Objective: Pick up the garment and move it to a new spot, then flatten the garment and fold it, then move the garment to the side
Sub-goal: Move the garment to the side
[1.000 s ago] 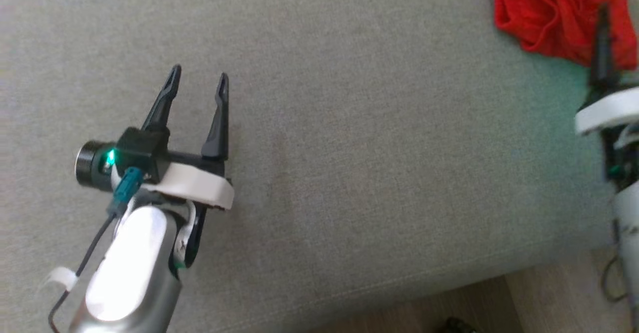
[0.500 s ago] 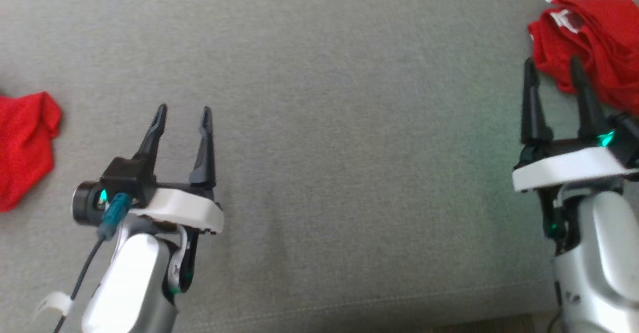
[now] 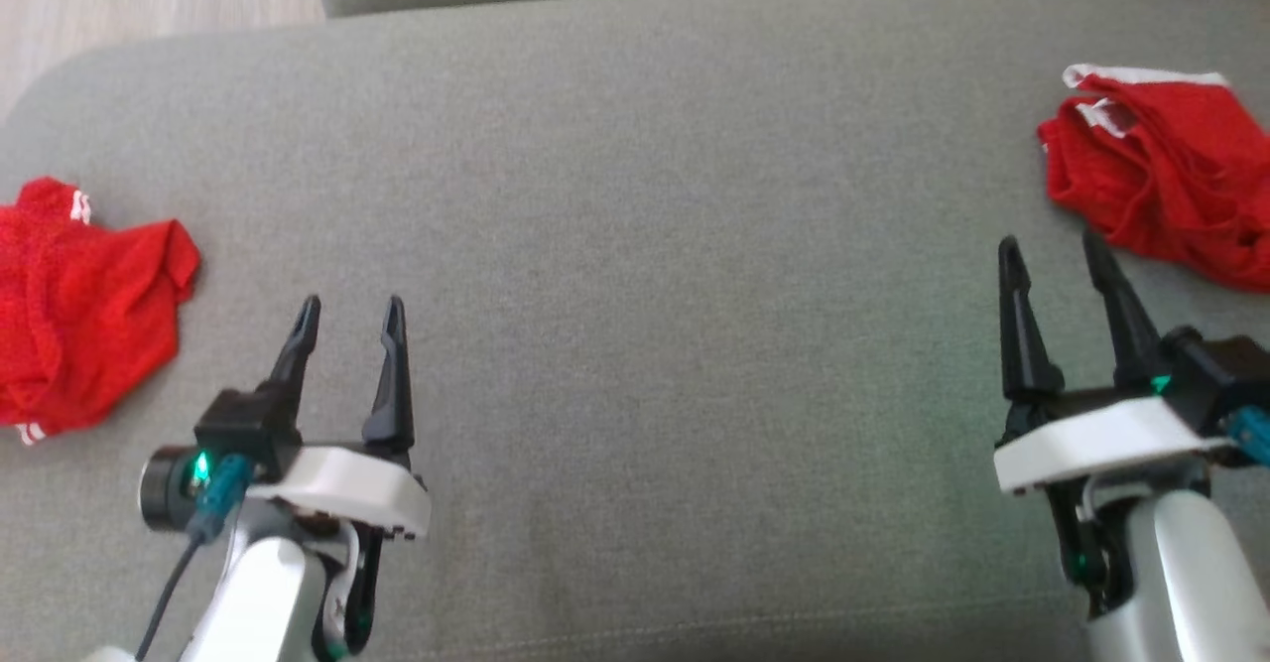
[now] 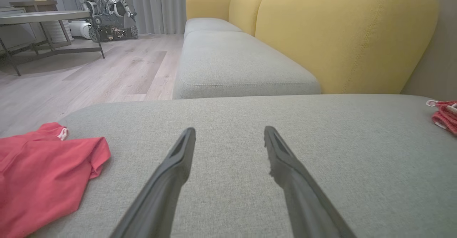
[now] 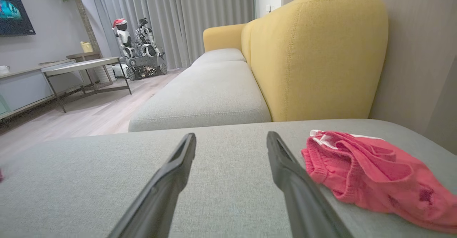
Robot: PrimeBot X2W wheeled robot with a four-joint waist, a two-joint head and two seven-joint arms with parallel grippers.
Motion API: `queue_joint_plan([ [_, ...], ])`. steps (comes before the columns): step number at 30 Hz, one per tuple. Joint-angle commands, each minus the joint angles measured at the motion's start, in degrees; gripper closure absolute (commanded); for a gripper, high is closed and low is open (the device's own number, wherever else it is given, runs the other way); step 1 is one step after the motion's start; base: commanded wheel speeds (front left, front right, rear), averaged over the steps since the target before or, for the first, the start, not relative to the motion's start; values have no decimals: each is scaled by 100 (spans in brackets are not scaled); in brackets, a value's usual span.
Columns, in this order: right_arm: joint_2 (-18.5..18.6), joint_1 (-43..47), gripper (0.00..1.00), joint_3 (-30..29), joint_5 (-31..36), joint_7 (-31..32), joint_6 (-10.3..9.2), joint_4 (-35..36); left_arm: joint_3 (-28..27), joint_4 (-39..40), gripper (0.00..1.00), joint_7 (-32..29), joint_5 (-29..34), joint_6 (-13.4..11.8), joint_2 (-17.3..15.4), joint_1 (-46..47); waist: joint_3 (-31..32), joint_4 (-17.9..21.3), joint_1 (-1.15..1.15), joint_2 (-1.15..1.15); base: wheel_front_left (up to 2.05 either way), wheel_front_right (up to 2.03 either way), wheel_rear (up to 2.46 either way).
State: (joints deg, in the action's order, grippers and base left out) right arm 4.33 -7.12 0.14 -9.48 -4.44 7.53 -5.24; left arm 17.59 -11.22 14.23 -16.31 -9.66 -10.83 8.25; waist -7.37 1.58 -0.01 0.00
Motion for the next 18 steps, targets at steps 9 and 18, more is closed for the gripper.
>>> queue_joint_plan([
  [9,-76,451,0,147,68,175,-4,487,-184,156,0,60,-79,-69,-199,-233,469,52,1,0,0,0,0],
  [18,-108,611,0,153,77,280,-4,663,-140,217,0,15,-104,-110,-230,-332,538,65,1,0,0,0,0],
])
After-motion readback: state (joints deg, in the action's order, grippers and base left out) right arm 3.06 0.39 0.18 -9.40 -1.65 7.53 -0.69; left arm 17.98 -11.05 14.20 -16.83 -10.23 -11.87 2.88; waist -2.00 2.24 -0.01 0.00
